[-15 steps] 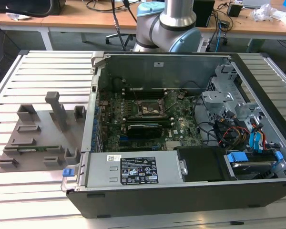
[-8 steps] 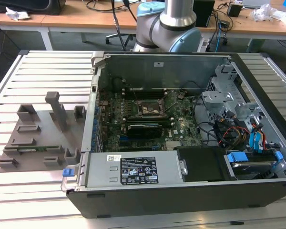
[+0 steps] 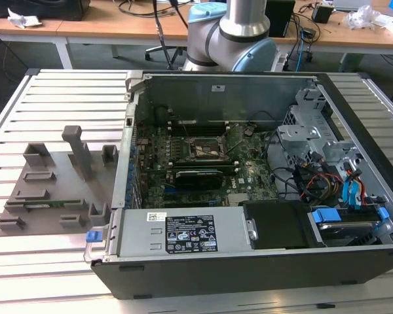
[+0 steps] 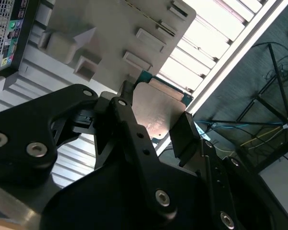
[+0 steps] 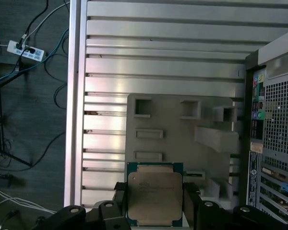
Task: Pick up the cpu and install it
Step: 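Pick up the cpu and move it towards the insertion slot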
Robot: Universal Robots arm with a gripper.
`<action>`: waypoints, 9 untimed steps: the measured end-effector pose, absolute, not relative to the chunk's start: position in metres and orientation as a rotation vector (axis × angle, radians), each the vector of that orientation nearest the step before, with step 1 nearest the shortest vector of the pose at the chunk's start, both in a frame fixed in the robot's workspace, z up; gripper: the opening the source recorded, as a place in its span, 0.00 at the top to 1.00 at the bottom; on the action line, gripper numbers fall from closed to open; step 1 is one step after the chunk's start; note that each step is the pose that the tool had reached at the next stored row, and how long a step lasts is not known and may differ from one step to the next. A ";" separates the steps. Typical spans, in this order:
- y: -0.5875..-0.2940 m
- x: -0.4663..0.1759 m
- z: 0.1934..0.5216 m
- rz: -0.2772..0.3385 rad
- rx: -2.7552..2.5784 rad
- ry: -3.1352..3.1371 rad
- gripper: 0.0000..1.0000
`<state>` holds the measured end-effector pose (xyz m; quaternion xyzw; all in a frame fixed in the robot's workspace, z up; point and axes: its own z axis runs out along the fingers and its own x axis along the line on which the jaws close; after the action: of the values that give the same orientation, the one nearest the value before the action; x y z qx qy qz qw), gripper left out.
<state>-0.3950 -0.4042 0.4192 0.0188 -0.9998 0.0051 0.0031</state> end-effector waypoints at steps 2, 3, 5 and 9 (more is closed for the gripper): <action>-0.404 -0.395 0.424 0.016 0.059 -3.135 0.45; -0.404 -0.395 0.425 0.016 0.059 -3.135 0.45; -0.404 -0.395 0.428 0.016 0.059 -3.135 0.45; -0.404 -0.395 0.433 0.016 0.059 -3.135 0.45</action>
<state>-0.3950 -0.4042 0.4330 0.0188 -0.9998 0.0051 0.0031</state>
